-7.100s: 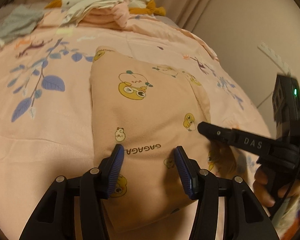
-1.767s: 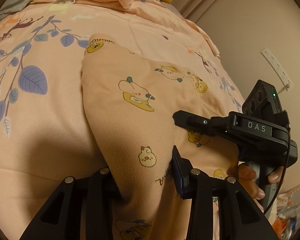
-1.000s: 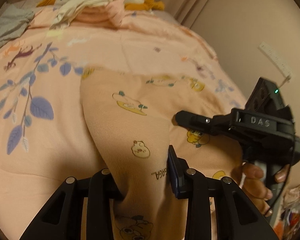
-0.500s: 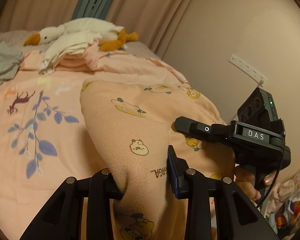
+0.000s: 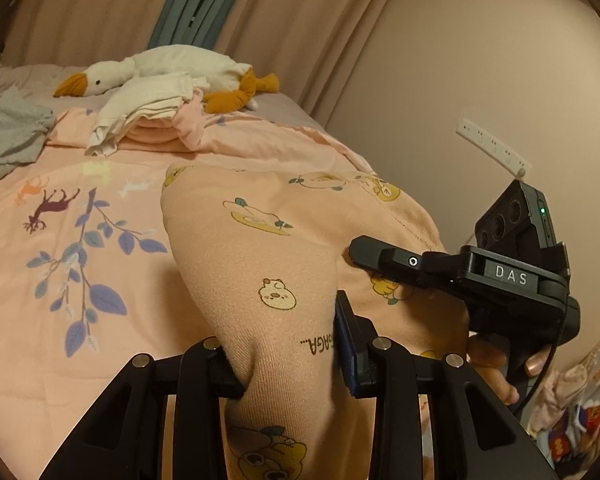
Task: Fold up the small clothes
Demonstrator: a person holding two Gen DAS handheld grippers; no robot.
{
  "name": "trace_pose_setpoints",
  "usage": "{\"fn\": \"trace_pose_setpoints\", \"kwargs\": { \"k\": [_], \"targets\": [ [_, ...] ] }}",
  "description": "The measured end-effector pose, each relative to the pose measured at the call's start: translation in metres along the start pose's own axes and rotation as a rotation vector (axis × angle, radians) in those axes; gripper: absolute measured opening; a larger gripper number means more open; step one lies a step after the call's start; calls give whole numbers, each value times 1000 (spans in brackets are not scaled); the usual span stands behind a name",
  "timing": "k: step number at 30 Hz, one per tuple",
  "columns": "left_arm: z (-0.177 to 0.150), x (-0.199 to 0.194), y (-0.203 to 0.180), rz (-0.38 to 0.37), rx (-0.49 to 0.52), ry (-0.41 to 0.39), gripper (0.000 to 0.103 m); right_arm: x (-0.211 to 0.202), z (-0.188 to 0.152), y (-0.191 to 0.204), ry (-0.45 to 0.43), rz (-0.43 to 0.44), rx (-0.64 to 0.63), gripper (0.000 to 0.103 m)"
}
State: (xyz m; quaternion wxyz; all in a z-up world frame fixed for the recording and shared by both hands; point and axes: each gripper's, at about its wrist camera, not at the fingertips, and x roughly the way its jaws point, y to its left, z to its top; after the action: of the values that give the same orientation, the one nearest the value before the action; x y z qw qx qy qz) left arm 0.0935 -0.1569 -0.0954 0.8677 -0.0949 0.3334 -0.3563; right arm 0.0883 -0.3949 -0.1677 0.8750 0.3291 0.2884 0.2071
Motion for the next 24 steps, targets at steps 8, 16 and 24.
{"fn": "trace_pose_setpoints", "kwargs": {
  "k": [8, 16, 24],
  "targets": [
    [3, -16, 1, 50, 19, -24, 34, 8, 0, 15, 2, 24, -30, 27],
    [5, -34, 12, 96, 11, -48, 34, 22, 0, 34, 23, 51, -79, 27],
    [6, -54, 29, 153, -3, -86, 34, 44, -7, 63, 41, 47, -162, 28]
  ]
}}
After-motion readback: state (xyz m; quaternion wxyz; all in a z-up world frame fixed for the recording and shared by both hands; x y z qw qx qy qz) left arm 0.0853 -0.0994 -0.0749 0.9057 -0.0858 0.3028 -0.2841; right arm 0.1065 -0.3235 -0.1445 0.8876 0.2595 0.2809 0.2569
